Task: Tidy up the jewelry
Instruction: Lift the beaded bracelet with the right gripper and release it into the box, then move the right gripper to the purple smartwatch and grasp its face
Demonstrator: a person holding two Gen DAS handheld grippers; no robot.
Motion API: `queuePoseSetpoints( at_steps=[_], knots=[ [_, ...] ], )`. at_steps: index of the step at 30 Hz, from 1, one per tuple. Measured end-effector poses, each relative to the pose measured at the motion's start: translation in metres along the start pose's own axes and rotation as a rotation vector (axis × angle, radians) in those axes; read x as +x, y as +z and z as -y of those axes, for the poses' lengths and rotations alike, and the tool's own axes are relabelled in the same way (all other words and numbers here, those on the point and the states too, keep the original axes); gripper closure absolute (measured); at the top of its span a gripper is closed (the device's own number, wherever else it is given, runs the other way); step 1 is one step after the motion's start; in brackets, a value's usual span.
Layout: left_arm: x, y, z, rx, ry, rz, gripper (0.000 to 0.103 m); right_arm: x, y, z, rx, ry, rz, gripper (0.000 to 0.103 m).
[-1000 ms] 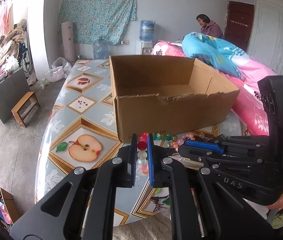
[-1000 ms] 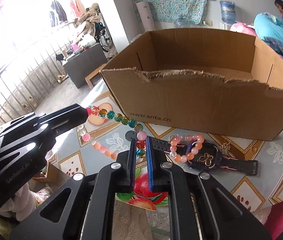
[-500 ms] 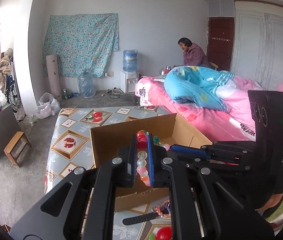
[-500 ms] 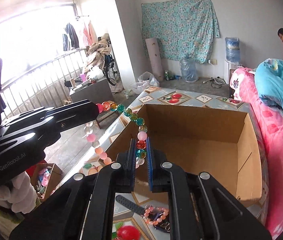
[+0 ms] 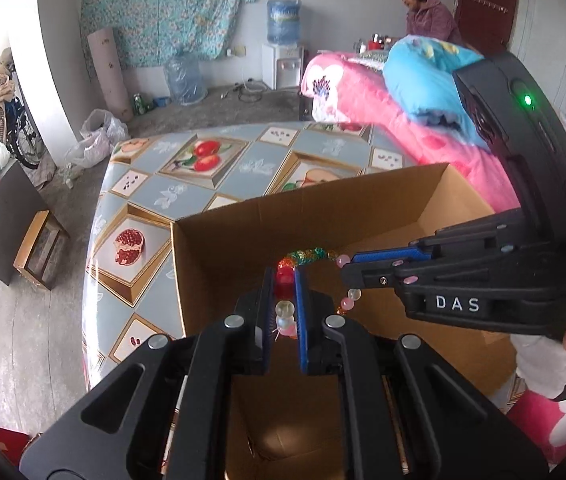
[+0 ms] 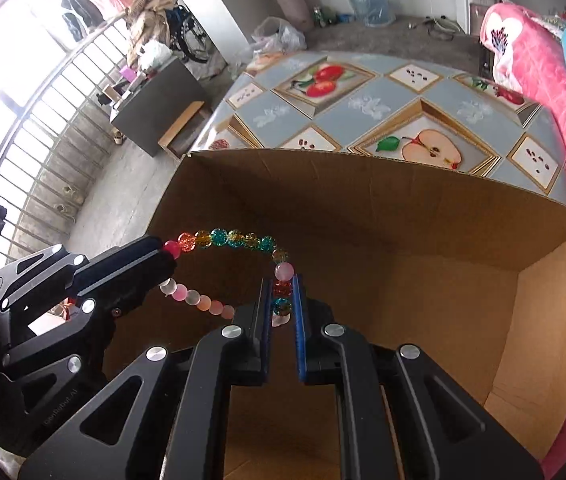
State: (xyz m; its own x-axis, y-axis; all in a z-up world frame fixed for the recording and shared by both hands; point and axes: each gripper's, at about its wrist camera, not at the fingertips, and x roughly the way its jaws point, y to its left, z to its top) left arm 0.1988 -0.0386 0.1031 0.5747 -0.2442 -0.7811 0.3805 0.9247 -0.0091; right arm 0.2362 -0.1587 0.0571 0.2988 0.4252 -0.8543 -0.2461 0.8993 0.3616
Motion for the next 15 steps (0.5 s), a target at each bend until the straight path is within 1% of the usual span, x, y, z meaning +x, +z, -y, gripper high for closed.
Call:
queuePoseSetpoints(
  at_steps=[2, 3, 5, 6, 7, 9, 11, 13, 15],
  knots=[
    [0.02, 0.005, -0.002, 0.013, 0.027, -0.042, 0.094, 0.015, 0.016, 0.006, 0.01, -0.002, -0.057, 0.093],
    [0.026, 0.008, -0.003, 0.017, 0.044, -0.051, 0.093, 0.024, 0.022, 0.009, 0.024, -0.001, -0.086, 0.091],
    [0.035, 0.013, -0.004, 0.026, 0.103, -0.058, 0.079, 0.039, 0.032, 0.012, 0.021, 0.021, -0.139, 0.09],
    [0.037, 0.015, -0.005, 0.024, 0.121, -0.049, 0.07, 0.043, 0.036, 0.015, 0.028, 0.007, -0.133, 0.087],
    [0.035, 0.017, -0.005, 0.019, 0.124, -0.036, 0.068, 0.046, 0.039, 0.018, 0.033, -0.003, -0.128, 0.084],
    [0.031, 0.018, -0.005, 0.016, 0.131, -0.011, 0.068, 0.047, 0.04, 0.022, 0.044, 0.01, -0.108, 0.083],
    [0.022, 0.017, -0.006, 0.015, 0.143, 0.033, 0.068, 0.038, 0.038, 0.024, 0.037, 0.022, -0.067, 0.083],
    [0.01, 0.014, -0.009, 0.006, 0.158, 0.072, 0.068, 0.019, 0.034, 0.024, 0.023, 0.024, -0.014, 0.083],
    [-0.008, 0.01, -0.012, -0.01, 0.152, 0.124, 0.068, -0.009, 0.026, 0.02, -0.007, 0.032, 0.06, 0.083]
  ],
)
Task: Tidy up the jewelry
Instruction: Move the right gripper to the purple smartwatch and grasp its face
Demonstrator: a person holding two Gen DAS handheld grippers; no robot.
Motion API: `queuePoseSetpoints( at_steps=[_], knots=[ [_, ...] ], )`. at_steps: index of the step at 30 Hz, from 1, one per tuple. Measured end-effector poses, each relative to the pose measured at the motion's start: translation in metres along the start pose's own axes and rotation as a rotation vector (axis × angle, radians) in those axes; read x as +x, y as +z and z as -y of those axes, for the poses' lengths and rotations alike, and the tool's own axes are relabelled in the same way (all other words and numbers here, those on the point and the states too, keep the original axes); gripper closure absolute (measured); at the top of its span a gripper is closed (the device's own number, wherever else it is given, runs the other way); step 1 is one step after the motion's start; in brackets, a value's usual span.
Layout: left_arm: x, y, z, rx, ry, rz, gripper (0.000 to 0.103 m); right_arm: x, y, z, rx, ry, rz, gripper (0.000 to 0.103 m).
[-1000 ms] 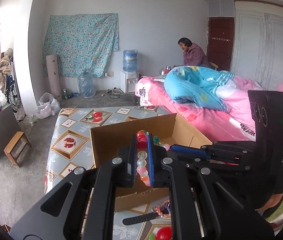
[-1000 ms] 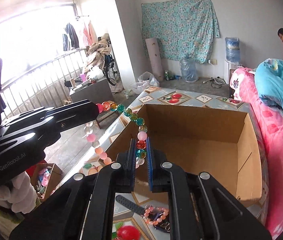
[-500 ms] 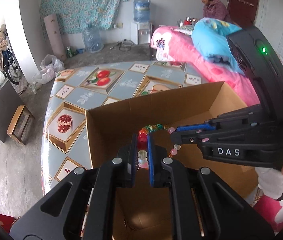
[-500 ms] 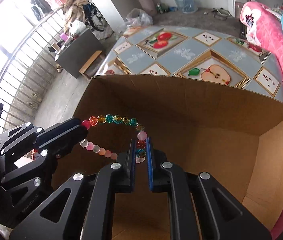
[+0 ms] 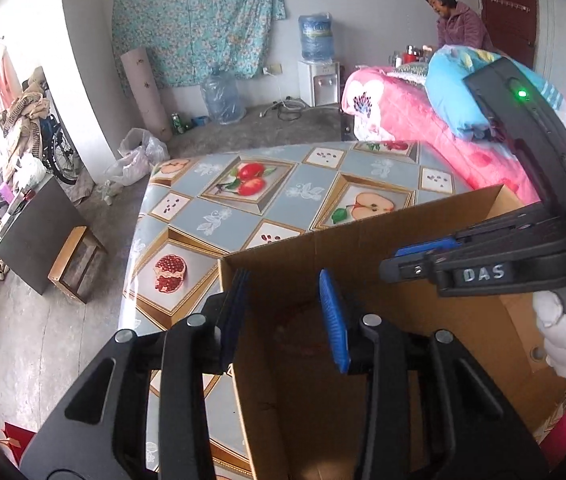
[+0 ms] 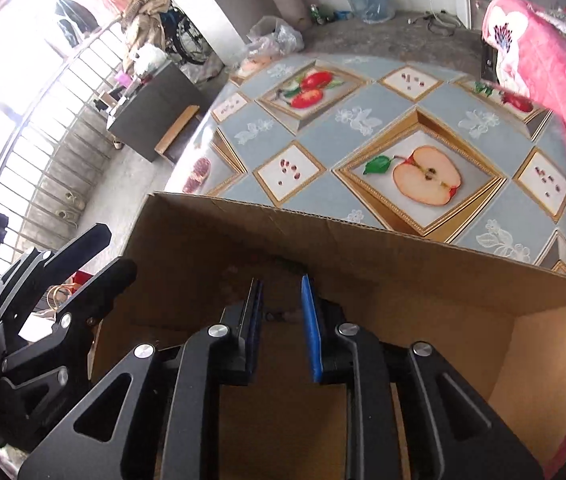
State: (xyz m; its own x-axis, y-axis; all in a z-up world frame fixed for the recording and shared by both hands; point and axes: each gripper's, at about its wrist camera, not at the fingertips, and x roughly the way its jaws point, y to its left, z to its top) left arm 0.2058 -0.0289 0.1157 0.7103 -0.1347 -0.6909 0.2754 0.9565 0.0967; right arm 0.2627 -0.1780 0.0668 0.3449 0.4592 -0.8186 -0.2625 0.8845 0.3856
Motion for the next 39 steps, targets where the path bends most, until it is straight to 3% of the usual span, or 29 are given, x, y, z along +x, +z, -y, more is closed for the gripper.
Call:
queuePoseSetpoints(
  at_steps=[4, 7, 12, 15, 20, 24, 30, 36, 39],
  knots=[
    [-0.055, -0.015, -0.009, -0.014, 0.014, 0.104, 0.066, -0.081, -0.028, -0.009, -0.071, 0.054, 0.192, 0.083],
    [-0.094, -0.04, -0.016, -0.041, 0.007, 0.153, 0.064, -0.139, -0.071, -0.011, -0.107, 0.106, 0.319, 0.083],
    [-0.135, -0.095, -0.023, -0.061, 0.03, 0.174, 0.064, -0.186, -0.154, -0.004, -0.099, 0.117, 0.414, 0.078],
    [-0.138, -0.128, -0.019, -0.082, 0.012, 0.124, 0.064, -0.177, -0.194, 0.001, -0.072, 0.075, 0.394, 0.071],
    [-0.11, -0.164, 0.003, -0.091, -0.058, 0.014, 0.064, -0.121, -0.237, -0.005, -0.07, 0.01, 0.247, 0.07],
    [-0.077, -0.185, 0.023, -0.104, -0.092, -0.048, 0.064, -0.074, -0.258, -0.03, -0.213, -0.142, 0.171, 0.069],
    [-0.049, -0.204, 0.037, -0.092, -0.113, -0.087, 0.064, -0.04, -0.268, -0.063, -0.491, -0.265, 0.104, 0.059],
    [-0.032, -0.218, 0.038, -0.083, -0.095, -0.134, 0.064, -0.018, -0.259, -0.067, -0.57, -0.278, 0.021, 0.059],
    [-0.034, -0.221, 0.036, -0.069, -0.096, -0.12, 0.064, -0.011, -0.257, -0.07, -0.597, -0.278, -0.013, 0.054]
  ],
)
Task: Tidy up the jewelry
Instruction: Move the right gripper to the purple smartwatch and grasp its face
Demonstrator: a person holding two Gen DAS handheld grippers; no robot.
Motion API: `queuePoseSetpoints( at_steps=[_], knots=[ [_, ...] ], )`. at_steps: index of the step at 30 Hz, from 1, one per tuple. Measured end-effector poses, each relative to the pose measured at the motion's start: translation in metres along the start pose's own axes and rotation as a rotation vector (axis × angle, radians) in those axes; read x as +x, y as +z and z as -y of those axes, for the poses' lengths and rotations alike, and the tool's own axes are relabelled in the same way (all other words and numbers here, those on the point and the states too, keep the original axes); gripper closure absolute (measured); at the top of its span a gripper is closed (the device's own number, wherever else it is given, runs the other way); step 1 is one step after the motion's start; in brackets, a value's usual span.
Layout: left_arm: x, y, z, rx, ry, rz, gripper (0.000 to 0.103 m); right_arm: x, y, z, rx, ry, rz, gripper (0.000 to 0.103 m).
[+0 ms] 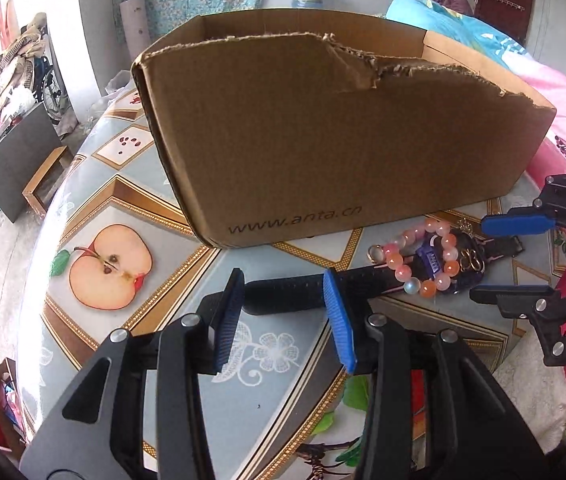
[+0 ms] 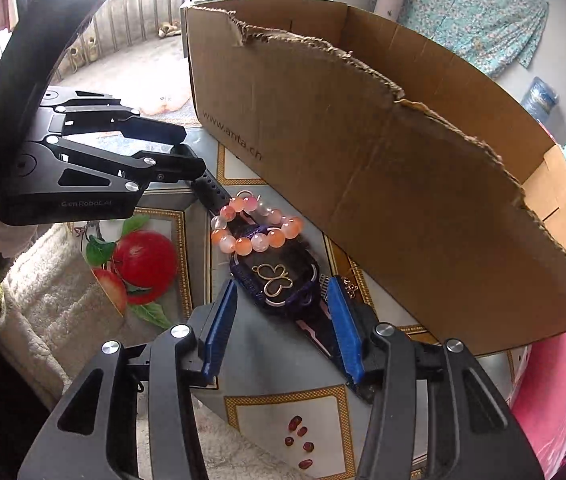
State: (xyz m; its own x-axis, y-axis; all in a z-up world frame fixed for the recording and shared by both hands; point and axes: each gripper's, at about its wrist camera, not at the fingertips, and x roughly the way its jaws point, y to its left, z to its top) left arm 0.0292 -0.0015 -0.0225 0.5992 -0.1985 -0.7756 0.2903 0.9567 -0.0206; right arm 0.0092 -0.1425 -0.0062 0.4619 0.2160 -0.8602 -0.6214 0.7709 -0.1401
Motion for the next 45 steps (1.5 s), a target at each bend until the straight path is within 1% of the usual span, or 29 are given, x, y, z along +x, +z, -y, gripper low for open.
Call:
queuePoseSetpoints(
  at_steps=[4, 8, 9, 15, 20, 25, 28, 33, 36, 38, 39, 40, 43, 45],
  knots=[
    [0.0, -0.001, -0.002, 0.009, -0.007, 0.003, 0.064, 0.006, 0.004, -0.003, -0.029, -0.015, -0.017, 0.054],
    [0.0, -0.002, -0.002, 0.011, -0.019, 0.01, 0.064, 0.009, 0.008, -0.001, -0.016, -0.001, -0.008, 0.053],
    [0.0, -0.002, -0.002, 0.007, -0.023, 0.01, 0.064, 0.012, 0.007, 0.004, -0.009, 0.003, -0.009, 0.053],
    [-0.002, -0.002, -0.011, -0.023, -0.052, 0.013, 0.064, 0.016, 0.01, 0.007, 0.015, 0.035, -0.028, 0.053],
    [-0.004, -0.005, -0.012, -0.014, -0.052, 0.021, 0.064, 0.019, 0.015, 0.01, 0.015, 0.042, -0.038, 0.053],
    [-0.005, -0.006, -0.016, -0.021, -0.075, 0.028, 0.064, 0.019, 0.019, 0.015, 0.035, 0.059, -0.066, 0.053],
    [-0.007, -0.008, -0.02, -0.019, -0.095, 0.039, 0.064, 0.02, 0.023, 0.023, 0.081, 0.117, -0.092, 0.053],
    [-0.015, -0.013, -0.031, -0.043, -0.128, 0.055, 0.064, 0.025, 0.029, 0.051, 0.225, 0.29, -0.167, 0.053],
    [-0.027, -0.016, -0.037, -0.035, -0.15, 0.086, 0.064, 0.029, 0.032, 0.064, 0.296, 0.364, -0.225, 0.053],
    [-0.036, -0.019, -0.038, -0.019, -0.164, 0.109, 0.062, 0.033, 0.033, 0.072, 0.352, 0.416, -0.27, 0.053],
    [-0.041, -0.02, -0.038, -0.008, -0.172, 0.12, 0.058, 0.034, 0.033, 0.077, 0.383, 0.44, -0.291, 0.053],
    [-0.045, -0.021, -0.037, 0.004, -0.179, 0.13, 0.057, 0.036, 0.033, 0.081, 0.41, 0.463, -0.31, 0.053],
    [-0.054, -0.023, -0.033, 0.038, -0.204, 0.146, 0.056, 0.038, 0.034, 0.083, 0.439, 0.495, -0.351, 0.053],
    [-0.059, -0.025, -0.027, 0.064, -0.22, 0.154, 0.054, 0.037, 0.036, 0.084, 0.441, 0.494, -0.376, 0.053]
  ],
)
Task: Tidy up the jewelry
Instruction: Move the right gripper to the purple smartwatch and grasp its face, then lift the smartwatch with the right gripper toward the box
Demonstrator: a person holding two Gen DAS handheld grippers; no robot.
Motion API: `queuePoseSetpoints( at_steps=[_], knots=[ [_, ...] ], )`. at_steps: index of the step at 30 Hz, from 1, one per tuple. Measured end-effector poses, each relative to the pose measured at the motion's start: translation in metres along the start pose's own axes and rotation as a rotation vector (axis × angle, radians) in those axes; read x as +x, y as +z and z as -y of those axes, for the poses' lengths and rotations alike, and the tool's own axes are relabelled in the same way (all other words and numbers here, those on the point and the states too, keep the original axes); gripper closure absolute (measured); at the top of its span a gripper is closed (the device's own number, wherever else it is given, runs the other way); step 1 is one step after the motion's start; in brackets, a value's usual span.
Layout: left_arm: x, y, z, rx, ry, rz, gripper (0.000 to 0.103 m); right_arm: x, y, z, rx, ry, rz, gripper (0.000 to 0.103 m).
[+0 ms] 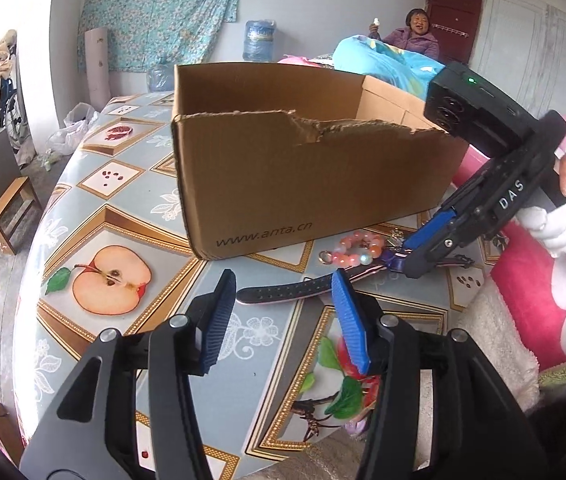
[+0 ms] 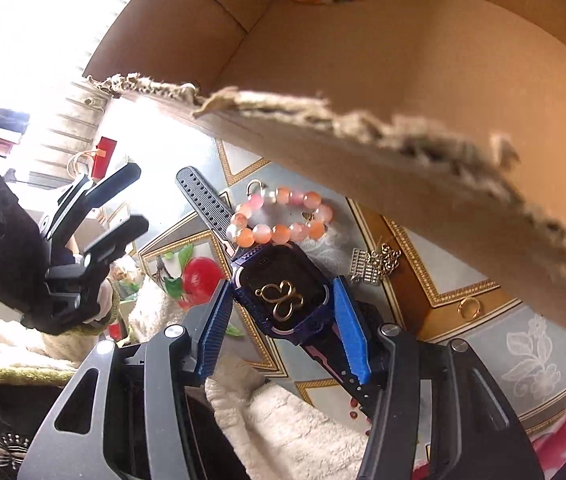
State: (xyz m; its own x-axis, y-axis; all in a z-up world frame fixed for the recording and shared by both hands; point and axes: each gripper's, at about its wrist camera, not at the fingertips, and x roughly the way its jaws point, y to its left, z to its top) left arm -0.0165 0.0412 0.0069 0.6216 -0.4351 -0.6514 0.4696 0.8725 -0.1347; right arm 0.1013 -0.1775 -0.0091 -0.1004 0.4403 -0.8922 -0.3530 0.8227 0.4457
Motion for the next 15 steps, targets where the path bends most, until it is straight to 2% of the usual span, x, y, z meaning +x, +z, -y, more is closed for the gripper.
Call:
queuePoseSetpoints(
  at_steps=[4, 10, 15],
  knots=[
    [0.0, 0.001, 0.027, 0.104, -0.019, 0.006, 0.051, 0.004, 0.002, -0.003, 0.007, 0.004, -0.033, 0.053],
    [0.014, -0.006, 0.068, 0.308, 0.038, -0.013, 0.051, 0.002, 0.01, -0.001, 0.014, 0.084, -0.074, 0.053],
    [0.018, -0.013, 0.081, 0.374, 0.057, -0.021, 0.051, -0.002, 0.013, -0.002, 0.013, 0.119, -0.094, 0.053]
  ],
)
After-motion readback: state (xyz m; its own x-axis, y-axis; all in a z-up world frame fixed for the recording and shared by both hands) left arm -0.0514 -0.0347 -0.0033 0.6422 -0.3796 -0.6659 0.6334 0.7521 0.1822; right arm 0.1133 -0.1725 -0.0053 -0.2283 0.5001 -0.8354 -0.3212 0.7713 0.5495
